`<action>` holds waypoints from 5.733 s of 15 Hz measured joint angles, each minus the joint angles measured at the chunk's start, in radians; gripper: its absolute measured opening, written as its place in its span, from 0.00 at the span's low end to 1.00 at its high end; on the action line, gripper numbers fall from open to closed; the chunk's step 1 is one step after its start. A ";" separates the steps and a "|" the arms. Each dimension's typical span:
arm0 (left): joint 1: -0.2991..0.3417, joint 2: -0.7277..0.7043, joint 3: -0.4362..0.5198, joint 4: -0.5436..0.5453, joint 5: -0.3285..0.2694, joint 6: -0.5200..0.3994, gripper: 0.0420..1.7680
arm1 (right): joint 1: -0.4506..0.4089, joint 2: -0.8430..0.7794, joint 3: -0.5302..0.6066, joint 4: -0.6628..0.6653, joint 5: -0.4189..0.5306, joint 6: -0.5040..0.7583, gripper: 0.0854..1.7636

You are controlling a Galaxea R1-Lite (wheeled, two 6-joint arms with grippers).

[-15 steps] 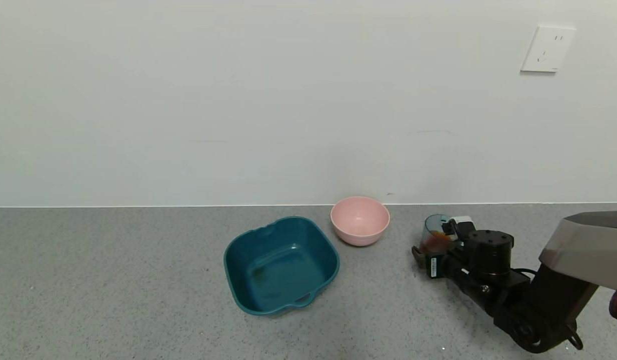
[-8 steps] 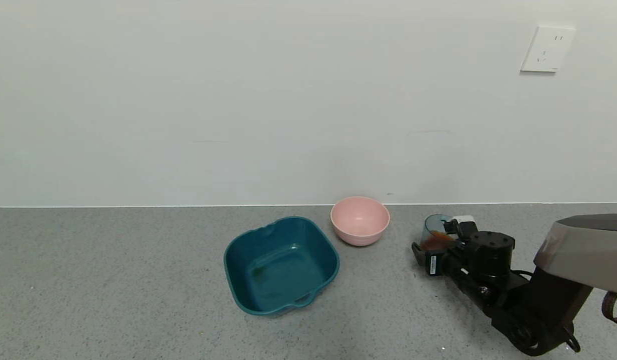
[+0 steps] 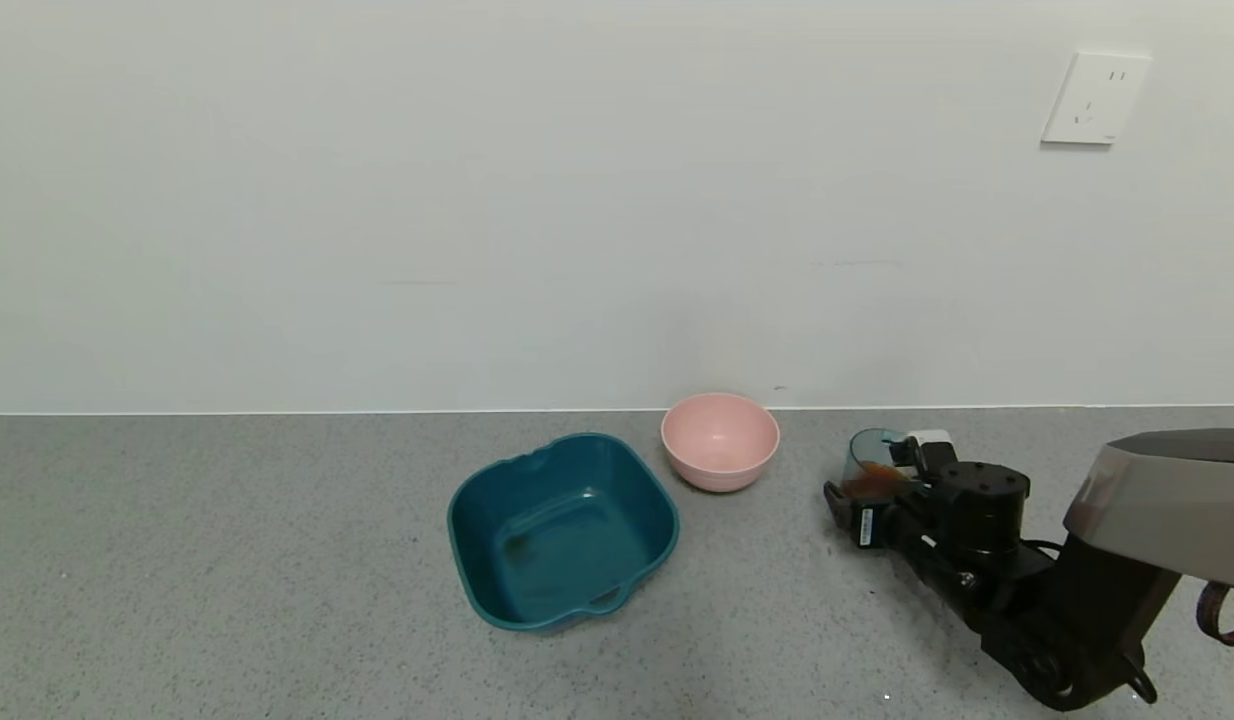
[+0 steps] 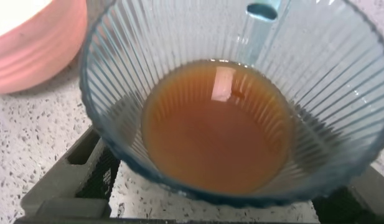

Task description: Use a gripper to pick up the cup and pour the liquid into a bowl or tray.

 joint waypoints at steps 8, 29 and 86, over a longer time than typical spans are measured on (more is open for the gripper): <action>0.000 0.000 0.000 0.000 0.000 0.000 0.97 | 0.004 0.000 0.004 0.000 0.001 0.000 0.75; 0.000 0.000 0.000 0.000 0.000 0.000 0.97 | 0.097 -0.379 -0.161 0.563 0.006 -0.036 0.75; 0.000 0.000 0.000 0.000 0.000 0.000 0.97 | 0.462 0.043 -1.184 1.327 -0.241 -0.860 0.75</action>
